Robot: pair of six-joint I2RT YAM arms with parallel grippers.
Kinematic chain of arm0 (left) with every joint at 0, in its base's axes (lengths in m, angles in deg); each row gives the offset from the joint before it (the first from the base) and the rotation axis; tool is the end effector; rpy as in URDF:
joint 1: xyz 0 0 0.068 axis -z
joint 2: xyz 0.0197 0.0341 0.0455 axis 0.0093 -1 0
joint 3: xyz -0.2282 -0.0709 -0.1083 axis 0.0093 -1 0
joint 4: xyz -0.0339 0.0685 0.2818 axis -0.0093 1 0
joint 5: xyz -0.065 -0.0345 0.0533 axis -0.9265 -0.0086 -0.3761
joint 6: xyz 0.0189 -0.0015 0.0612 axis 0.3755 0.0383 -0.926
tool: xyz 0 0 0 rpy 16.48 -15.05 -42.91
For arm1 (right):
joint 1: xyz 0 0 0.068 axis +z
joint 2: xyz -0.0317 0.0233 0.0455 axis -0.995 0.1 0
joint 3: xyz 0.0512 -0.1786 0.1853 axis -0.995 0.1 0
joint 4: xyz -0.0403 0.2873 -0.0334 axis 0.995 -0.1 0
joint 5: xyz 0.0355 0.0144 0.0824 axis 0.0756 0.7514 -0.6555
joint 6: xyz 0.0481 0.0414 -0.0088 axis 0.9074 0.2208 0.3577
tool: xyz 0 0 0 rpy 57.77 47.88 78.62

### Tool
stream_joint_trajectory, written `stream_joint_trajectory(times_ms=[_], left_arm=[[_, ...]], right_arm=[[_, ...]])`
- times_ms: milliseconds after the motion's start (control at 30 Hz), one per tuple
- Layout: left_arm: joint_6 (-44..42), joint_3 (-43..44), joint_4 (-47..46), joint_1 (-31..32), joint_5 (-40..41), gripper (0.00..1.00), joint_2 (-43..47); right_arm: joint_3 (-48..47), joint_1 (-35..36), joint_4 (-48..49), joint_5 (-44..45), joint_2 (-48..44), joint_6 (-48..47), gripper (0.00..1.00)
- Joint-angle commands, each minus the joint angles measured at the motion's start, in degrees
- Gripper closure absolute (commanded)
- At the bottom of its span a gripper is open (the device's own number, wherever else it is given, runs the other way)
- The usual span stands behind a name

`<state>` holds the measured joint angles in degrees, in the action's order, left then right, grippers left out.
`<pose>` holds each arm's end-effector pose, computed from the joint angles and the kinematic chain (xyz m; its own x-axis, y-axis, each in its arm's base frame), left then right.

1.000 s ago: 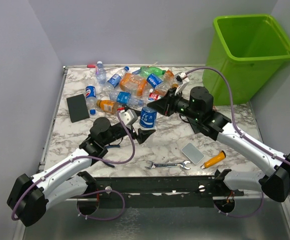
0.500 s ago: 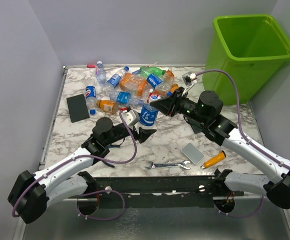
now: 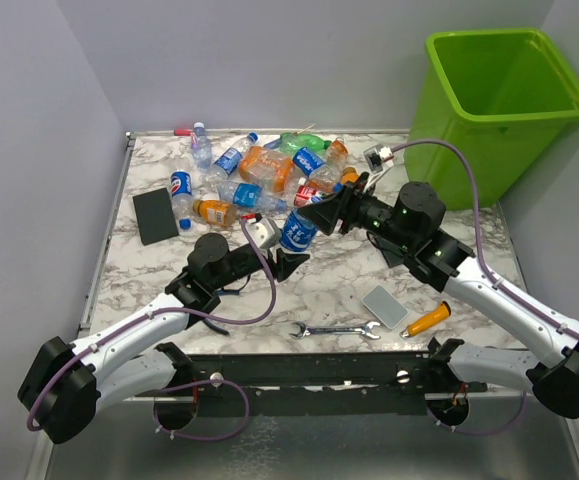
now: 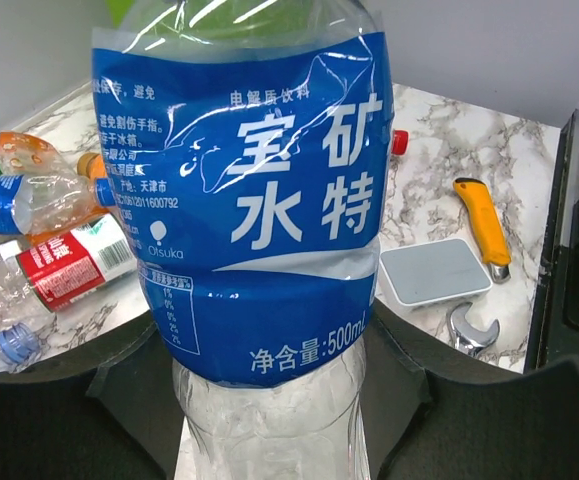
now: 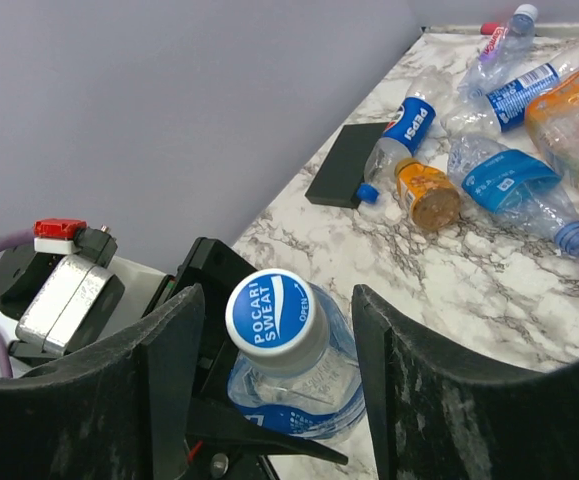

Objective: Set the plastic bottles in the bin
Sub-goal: Pick up the plastic bottle at the center of the board, then place the plastic bottle in the trash bin.

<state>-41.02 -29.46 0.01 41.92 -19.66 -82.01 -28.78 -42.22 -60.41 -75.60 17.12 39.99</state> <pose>0.1946 -0.1958 0.2541 -0.0016 -0.0120 -0.9999 0.8913 0.4533 -0.0069 0.2256 0.2195 0.3663 -0.4355 0.2997 -0.8488 -0.7045 0.4736 0.5286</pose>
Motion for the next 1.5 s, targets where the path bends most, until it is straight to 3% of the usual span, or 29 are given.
stream_joint_trajectory(times_ms=[0, 200, 367, 400, 467, 500, 533, 567, 700, 900, 1000, 1067, 1167, 1333, 1467], left_arm=[[-0.8, 0.5, -0.75, 0.09, 0.43, 0.63, -0.14], [-0.87, 0.25, -0.82, 0.26, 1.37, 0.63, 0.49], [-1.06, -0.05, -1.31, 0.27, 2.65, 0.62, 0.79], [-1.06, -0.11, -1.42, 0.22, 2.97, 0.56, 0.79], [-0.97, -0.2, -1.55, 0.33, 3.87, 0.28, 1.08], [-0.86, -0.27, -1.54, 0.35, 4.42, 0.16, 1.34], [-0.81, -0.41, -1.54, 0.29, 4.99, 0.05, 1.7], [-0.82, -0.57, -1.61, 0.34, 5.6, 0.01, 2.18], [-1.22, -1.46, -1.98, 0.56, 14.53, 0.01, 5.04], [-3.19, -2.5, -2.07, 0.54, 32.76, 0.01, 10.78], [-3.7, -2.9, -2.07, 0.52, 40.89, 0.01, 12.21], [-4.16, -3.06, -1.98, 0.55, 46.45, 0.01, 12.57], [-3.69, -3.34, -1.94, 0.47, 54.44, 0.01, 13.27], [-2.2, -3.37, -1.98, 0.51, 61.06, 0.01, 14.42], [-1.0, -3.52, -1.98, 0.56, 62.57, 0.01, 15.23]], right_arm=[[-2.83, 0.38, 0.13, 0.61, 2.1, -0.15, 0.35], [-4.66, 0.34, -0.86, 0.17, 4.62, -0.01, 0.45], [-4.38, 0.35, -2.74, 0.87, 4.38, -0.23, 0.64], [-4.13, 0.37, -2.97, 1.07, 4.21, -0.38, 0.72], [-3.72, 0.33, -3.92, 1.73, 3.56, -0.79, 0.94], [-3.93, 0.32, -4.9, 2.54, 3.21, -1.15, 0.99], [-4.35, 0.39, -6.12, 3.43, 2.7, -1.84, 1.0], [-5.09, 0.37, -7.17, 4.84, 2.03, -2.99, 1.0], [-13.83, 0.39, -18.18, 12.98, -0.53, -12.12, 1.0], [-35.35, 0.27, -28.91, 39.66, 2.62, -28.96, 1.0], [-40.67, 0.2, -20.95, 53.67, 5.07, -39.41, 1.0], [-42.43, -0.06, -10.37, 62.22, 7.18, -49.0, 1.0], [-45.42, -4.33, 7.16, 65.66, 11.76, -59.66, 1.0], [-56.01, -22.55, 3.67, 63.18, 20.45, -43.2, 1.0], [-61.68, -32.45, 0.92, 64.61, 27.79, -33.38, 1.0]])
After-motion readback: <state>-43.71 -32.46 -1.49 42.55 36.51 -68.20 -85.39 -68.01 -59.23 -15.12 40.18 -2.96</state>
